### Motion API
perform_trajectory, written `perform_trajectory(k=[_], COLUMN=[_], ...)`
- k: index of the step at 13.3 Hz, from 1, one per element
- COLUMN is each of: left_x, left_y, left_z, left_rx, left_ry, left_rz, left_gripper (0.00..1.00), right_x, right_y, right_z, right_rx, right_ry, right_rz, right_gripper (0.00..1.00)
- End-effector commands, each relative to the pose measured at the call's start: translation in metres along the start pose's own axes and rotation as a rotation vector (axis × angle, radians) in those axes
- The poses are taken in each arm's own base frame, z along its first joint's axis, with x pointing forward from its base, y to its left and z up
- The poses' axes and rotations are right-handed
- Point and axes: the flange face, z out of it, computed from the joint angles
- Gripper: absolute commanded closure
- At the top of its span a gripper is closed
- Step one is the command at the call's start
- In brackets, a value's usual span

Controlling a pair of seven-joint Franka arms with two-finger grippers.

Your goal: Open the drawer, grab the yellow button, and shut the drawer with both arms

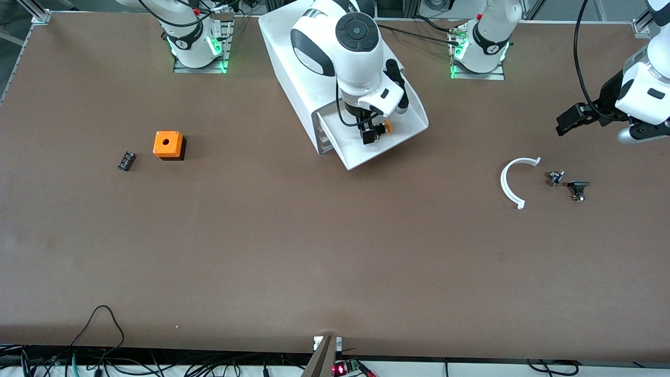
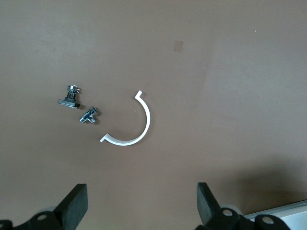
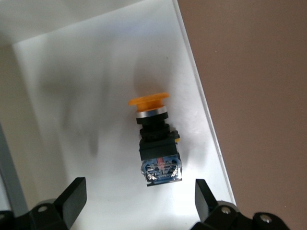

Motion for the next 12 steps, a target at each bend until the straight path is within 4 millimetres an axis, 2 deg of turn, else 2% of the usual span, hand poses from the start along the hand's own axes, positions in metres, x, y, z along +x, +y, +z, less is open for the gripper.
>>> perform_trajectory(k=[1, 6, 7, 8, 9, 12], left_x=[-0.0011, 0.0013, 0.0015, 0.0021, 0.0021, 0.0025], left_y=[-0.0042, -0.0104, -0.0112, -0.0111, -0.0111, -0.0108], left_z=[-0.0015, 0.0002, 0.0002, 0.0002, 0.0002, 0.001], left_rx=[0.018, 0.016, 0.015, 0.015, 0.015, 0.014], left_ry=[-0.005, -0.009, -0.009, -0.007, -0.007, -0.009], left_rz=[-0.016, -0.031, -0.031, -0.028, -0.028, -0.028], left_gripper=[0.0, 0.0, 0.0, 0.0, 0.0, 0.0], right_x=[0.0093, 0.0166, 0.0164, 0.017, 0.0184, 0.018], right_y=[0.0026, -0.0019, -0.0017, -0.0023, -0.0035, -0.002], right_z=[0.0189, 0.0237, 0.0237, 0.0237, 0.0238, 0.0241], right_rx=[0.004, -0.003, -0.005, -0.005, -0.004, -0.009], right_ry=[-0.022, -0.026, -0.028, -0.027, -0.027, -0.023], right_rz=[-0.009, 0.047, 0.047, 0.046, 0.044, 0.042], right_gripper=[0.0, 0.0, 0.05, 0.18, 0.25, 0.37])
